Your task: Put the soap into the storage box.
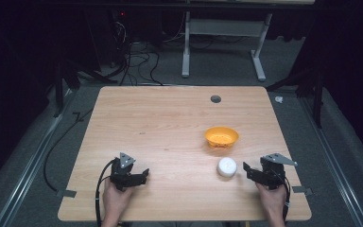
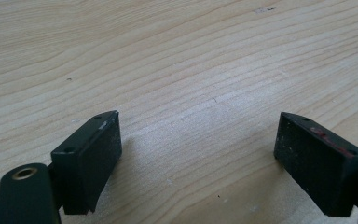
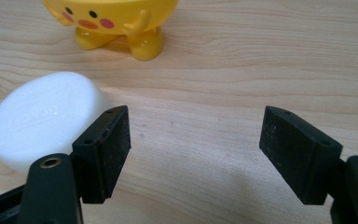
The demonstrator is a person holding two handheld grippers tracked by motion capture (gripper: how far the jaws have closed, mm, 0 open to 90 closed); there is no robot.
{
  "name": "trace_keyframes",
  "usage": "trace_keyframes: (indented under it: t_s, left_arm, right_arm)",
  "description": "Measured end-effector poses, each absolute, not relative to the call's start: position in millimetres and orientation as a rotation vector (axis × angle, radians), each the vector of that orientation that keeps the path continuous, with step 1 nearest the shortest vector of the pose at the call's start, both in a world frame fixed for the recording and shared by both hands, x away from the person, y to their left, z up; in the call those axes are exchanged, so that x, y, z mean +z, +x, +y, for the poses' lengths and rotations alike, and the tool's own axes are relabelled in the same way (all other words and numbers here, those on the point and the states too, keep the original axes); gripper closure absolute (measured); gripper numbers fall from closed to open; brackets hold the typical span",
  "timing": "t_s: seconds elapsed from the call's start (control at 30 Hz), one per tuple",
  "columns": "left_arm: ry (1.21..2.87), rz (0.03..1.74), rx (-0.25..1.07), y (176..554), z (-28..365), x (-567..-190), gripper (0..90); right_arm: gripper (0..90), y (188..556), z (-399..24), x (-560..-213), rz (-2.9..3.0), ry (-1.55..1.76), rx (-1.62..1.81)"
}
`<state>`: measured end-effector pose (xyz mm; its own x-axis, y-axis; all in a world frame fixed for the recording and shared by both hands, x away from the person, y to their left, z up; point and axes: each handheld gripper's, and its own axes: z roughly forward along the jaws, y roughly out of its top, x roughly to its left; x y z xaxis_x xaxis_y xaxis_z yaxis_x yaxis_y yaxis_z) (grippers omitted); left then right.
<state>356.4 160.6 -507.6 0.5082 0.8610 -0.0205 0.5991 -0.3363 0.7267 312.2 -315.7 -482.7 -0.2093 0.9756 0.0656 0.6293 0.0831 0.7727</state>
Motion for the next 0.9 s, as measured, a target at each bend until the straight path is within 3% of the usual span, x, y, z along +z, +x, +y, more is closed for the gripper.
trace_keyframes:
  t_s: [0.9]
  left_arm:
    - [2.062, 1.190, 0.488, 356, 161, -508, 15.3]
  right_arm:
    - [24.6, 300, -292, -472, 1.972, 1.488, 1.050]
